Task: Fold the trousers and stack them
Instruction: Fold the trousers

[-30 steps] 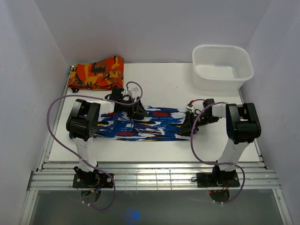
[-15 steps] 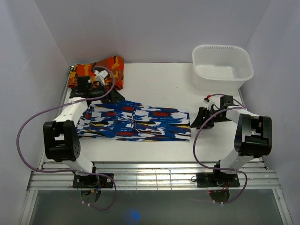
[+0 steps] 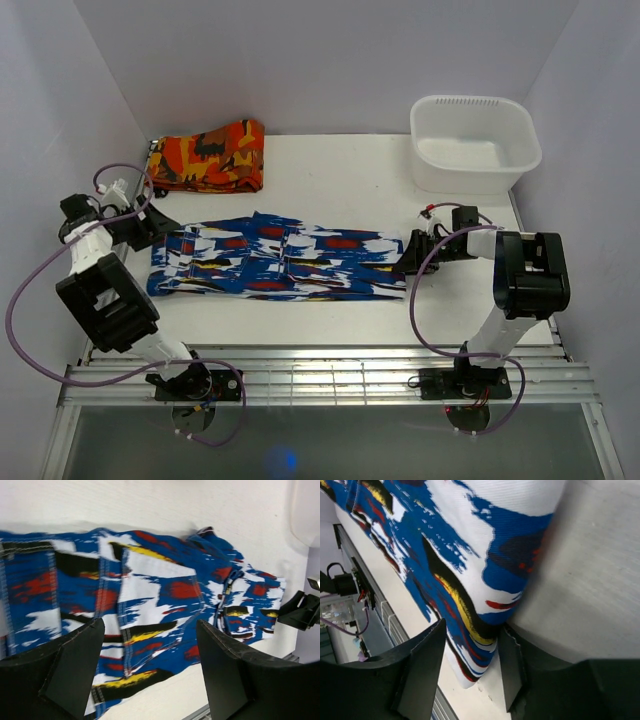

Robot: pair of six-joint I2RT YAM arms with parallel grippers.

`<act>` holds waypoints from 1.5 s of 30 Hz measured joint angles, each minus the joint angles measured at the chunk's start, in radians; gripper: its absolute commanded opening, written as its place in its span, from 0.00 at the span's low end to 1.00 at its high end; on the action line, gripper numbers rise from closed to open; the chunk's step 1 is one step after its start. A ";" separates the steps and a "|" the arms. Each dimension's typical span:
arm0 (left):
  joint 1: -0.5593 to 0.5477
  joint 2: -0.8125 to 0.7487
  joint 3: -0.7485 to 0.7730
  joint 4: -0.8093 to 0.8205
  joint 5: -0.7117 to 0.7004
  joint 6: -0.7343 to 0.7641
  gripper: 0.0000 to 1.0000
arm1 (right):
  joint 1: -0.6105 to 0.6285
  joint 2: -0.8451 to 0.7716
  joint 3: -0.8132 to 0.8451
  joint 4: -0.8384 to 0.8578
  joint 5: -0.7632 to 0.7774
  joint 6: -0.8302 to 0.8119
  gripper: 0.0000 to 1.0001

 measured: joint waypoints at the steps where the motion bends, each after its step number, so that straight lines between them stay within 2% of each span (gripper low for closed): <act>1: 0.023 0.012 0.007 -0.013 -0.003 0.019 0.84 | 0.005 0.003 0.001 0.010 0.005 0.002 0.45; 3: 0.071 0.050 0.023 -0.043 -0.018 0.074 0.84 | 0.009 0.014 0.005 0.019 0.019 0.000 0.29; 4: 0.088 0.072 0.028 -0.055 -0.029 0.098 0.84 | 0.011 0.021 0.009 0.019 0.028 -0.003 0.12; 5: 0.102 0.094 0.034 -0.069 -0.044 0.124 0.84 | 0.010 0.027 0.014 0.015 0.039 -0.012 0.08; 10: 0.138 0.191 0.056 -0.131 -0.108 0.289 0.84 | -0.008 0.027 0.048 -0.059 0.087 -0.060 0.08; 15: 0.136 0.216 0.050 -0.166 -0.133 0.418 0.81 | -0.117 -0.034 0.105 -0.192 0.124 -0.151 0.08; 20: 0.122 0.224 0.008 -0.168 -0.103 0.463 0.79 | -0.192 -0.093 0.187 -0.330 0.142 -0.253 0.08; 24: 0.041 0.224 -0.049 -0.158 -0.070 0.465 0.74 | -0.230 -0.114 0.264 -0.451 0.127 -0.318 0.08; 27: -0.046 0.224 -0.093 -0.138 -0.046 0.435 0.60 | -0.247 -0.142 0.315 -0.516 0.099 -0.335 0.08; 28: -0.072 0.225 -0.101 -0.131 -0.043 0.422 0.52 | -0.249 -0.157 0.331 -0.531 0.086 -0.333 0.08; 31: -0.103 0.238 -0.104 -0.108 -0.013 0.365 0.36 | -0.250 -0.209 0.366 -0.551 0.042 -0.303 0.08; 34: -0.115 0.252 -0.104 -0.085 0.018 0.304 0.13 | -0.233 -0.250 0.393 -0.543 0.009 -0.243 0.08; 35: -0.122 0.254 -0.104 -0.078 0.023 0.289 0.03 | -0.222 -0.259 0.399 -0.537 0.001 -0.219 0.08; 36: -0.130 0.254 -0.104 -0.070 0.027 0.274 0.00 | -0.208 -0.266 0.402 -0.525 -0.005 -0.194 0.08; 39: -0.176 0.254 -0.104 -0.045 0.035 0.239 0.00 | -0.140 -0.278 0.404 -0.465 -0.008 -0.104 0.08; 45: -0.256 0.255 -0.122 0.028 0.040 0.169 0.00 | 0.100 -0.282 0.418 -0.301 0.058 0.077 0.08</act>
